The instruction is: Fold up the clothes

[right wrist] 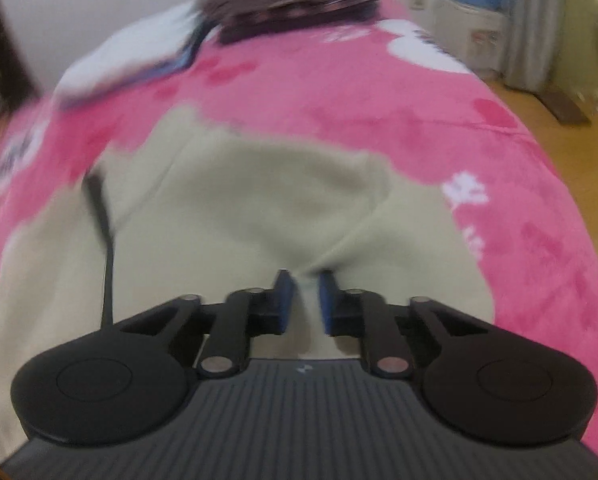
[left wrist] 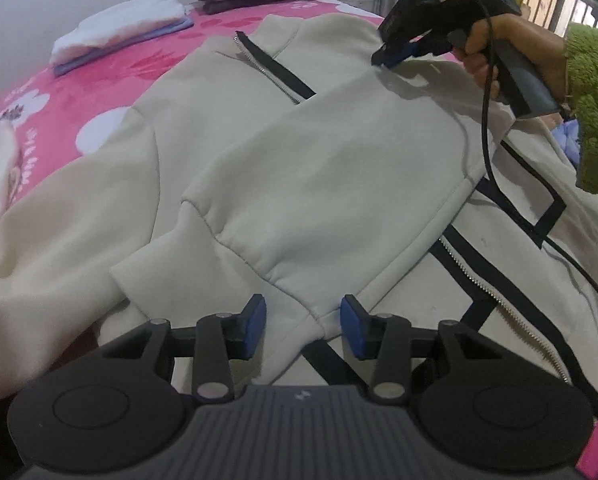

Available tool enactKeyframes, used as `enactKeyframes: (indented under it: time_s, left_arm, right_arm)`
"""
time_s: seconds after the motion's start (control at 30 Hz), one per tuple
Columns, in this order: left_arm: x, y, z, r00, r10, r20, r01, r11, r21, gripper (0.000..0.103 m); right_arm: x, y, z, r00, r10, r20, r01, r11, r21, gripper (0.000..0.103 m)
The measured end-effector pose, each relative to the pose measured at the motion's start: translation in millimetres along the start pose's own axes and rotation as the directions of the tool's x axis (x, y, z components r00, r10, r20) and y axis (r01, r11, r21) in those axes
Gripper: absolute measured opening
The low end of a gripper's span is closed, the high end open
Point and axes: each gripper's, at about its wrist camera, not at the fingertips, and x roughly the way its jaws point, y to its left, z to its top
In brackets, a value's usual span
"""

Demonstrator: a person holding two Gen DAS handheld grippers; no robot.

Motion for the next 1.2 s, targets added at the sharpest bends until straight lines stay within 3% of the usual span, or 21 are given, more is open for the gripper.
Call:
enactKeyframes:
  time_s: [0.13,0.3,0.43,0.5,0.67,0.77,0.9,1.0,1.2]
  left_arm:
    - [-4.2,2.9,-2.2,1.0,-0.015,-0.004,0.015,0.999,-0.038,0.045]
    - [-13.2,16.6,-2.6,0.999,-0.023,0.027,0.027,0.991,-0.134,0.051]
    - [-10.5,21.9,-3.3,1.0,-0.023,0.019,0.026,0.985,-0.168,0.056]
    - [-6.1,20.3,-4.8,1.0,-0.017,0.009,0.018,0.986,-0.163,0.056]
    - [-9.9,20.4,-8.6,1.0,-0.007,0.006,0.008,0.986,-0.169,0.057]
    - [-12.4,23.2,-11.9,1.0,-0.01,-0.005,0.009,0.979,-0.201,0.056]
    - [-16.7,19.8,-18.8,1.0,0.011,-0.018,-0.015,0.979,-0.204,0.055]
    - [-23.7,15.3,-25.8,0.999,0.042,-0.014,-0.044,0.979,-0.201,0.056]
    - [-45.4,37.7,-49.3,0.999,0.046,-0.006,-0.045,0.927,-0.371,0.055]
  right_arm:
    - [-31.9,1.7,-5.4,0.997,0.067,0.04,-0.066,0.997,-0.027,0.013]
    - [-63.5,41.3,-45.3,0.979,0.203,-0.034,-0.206,0.961,-0.185,0.013]
    - [-72.4,68.9,-96.0,0.98,0.195,-0.026,-0.195,0.944,-0.265,0.013]
    - [-70.4,71.5,-116.9,0.97,0.236,-0.061,-0.244,0.937,-0.25,0.014]
    - [-98.7,61.6,-141.1,0.969,0.247,0.006,-0.239,0.943,-0.232,0.014]
    - [-124.4,58.1,-150.1,0.954,0.295,0.056,-0.271,0.926,-0.262,0.014]
    - [-123.7,68.2,-154.6,0.946,0.319,0.057,-0.286,0.905,-0.316,0.014]
    - [-118.2,86.8,-152.6,0.923,0.38,0.055,-0.34,0.876,-0.343,0.015]
    - [-97.8,135.7,-148.8,0.865,0.501,-0.017,-0.462,0.785,-0.412,0.015]
